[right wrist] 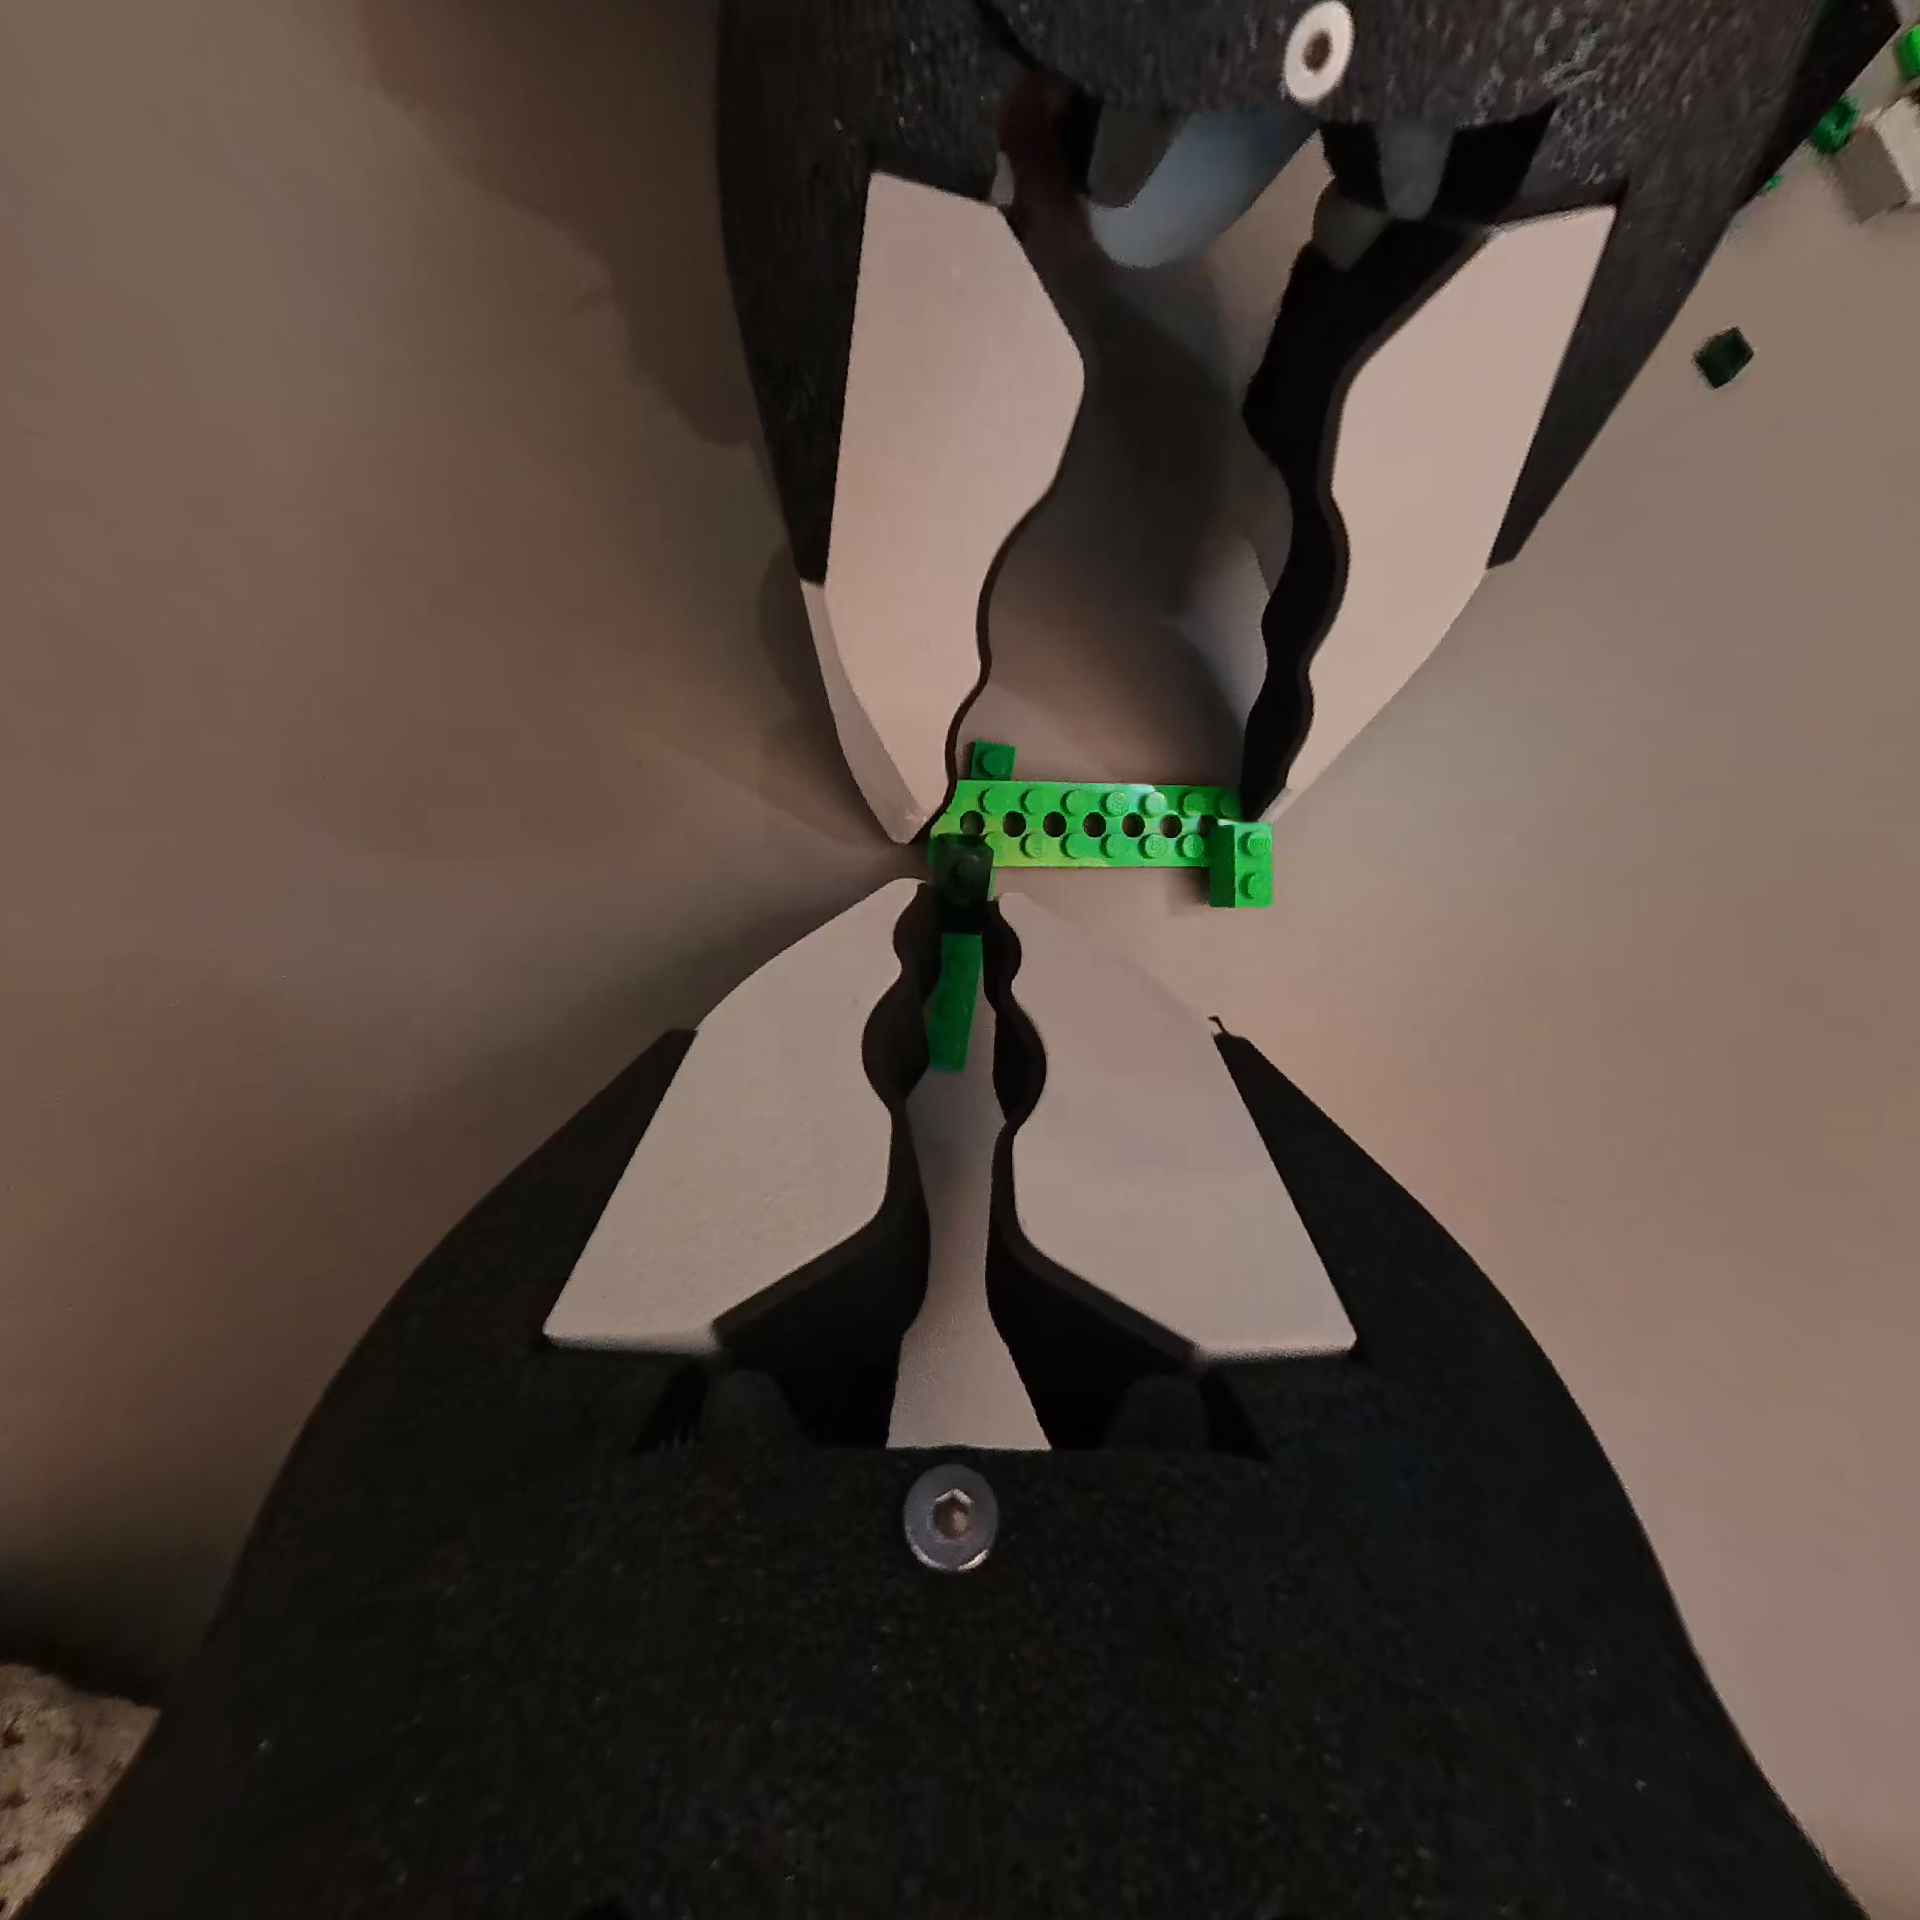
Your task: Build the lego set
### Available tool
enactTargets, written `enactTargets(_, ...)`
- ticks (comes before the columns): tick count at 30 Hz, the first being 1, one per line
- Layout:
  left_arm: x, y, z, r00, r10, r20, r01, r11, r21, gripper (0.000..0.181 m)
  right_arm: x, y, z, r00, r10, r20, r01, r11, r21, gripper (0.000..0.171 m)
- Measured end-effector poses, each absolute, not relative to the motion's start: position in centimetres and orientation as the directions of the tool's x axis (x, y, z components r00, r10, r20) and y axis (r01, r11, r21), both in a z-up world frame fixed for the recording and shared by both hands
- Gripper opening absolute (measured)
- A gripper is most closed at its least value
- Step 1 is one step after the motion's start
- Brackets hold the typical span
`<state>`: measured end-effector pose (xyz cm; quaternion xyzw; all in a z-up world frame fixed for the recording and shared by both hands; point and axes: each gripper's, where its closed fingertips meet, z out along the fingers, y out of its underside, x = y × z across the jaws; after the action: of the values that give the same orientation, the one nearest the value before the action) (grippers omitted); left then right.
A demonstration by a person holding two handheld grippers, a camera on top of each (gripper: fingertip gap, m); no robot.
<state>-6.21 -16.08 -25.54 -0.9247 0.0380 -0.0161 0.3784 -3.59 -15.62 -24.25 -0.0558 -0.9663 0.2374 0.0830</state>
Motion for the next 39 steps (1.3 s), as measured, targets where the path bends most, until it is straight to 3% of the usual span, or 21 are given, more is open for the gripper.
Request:
enactTargets(14,-6.19,-16.08,-25.52,0.996,-0.091,0.009,-0.058,-0.704,-0.708,0.066,-3.52,-15.67,-24.47,-0.982,0.139,0.130,0.115,0.977,-0.179,0.007)
enactTargets(23,-6.17,-16.08,-25.52,0.996,-0.088,0.005,-0.058,-0.692,-0.719,0.066,-3.37,-15.64,-24.54,-0.975,0.180,0.132,0.124,0.929,-0.348,0.008)
enactTargets(35,-6.18,-16.06,-25.52,0.996,-0.085,0.006,-0.054,-0.685,-0.726,0.066,-3.49,-15.81,-23.84,-0.972,0.174,0.155,0.096,0.905,-0.414,0.008)
enactTargets(39,-6.18,-16.05,-25.53,0.996,-0.085,0.006,-0.054,-0.685,-0.726,0.066,-3.36,-15.64,-24.41,-0.975,0.167,0.145,0.098,0.915,-0.391,0.008)
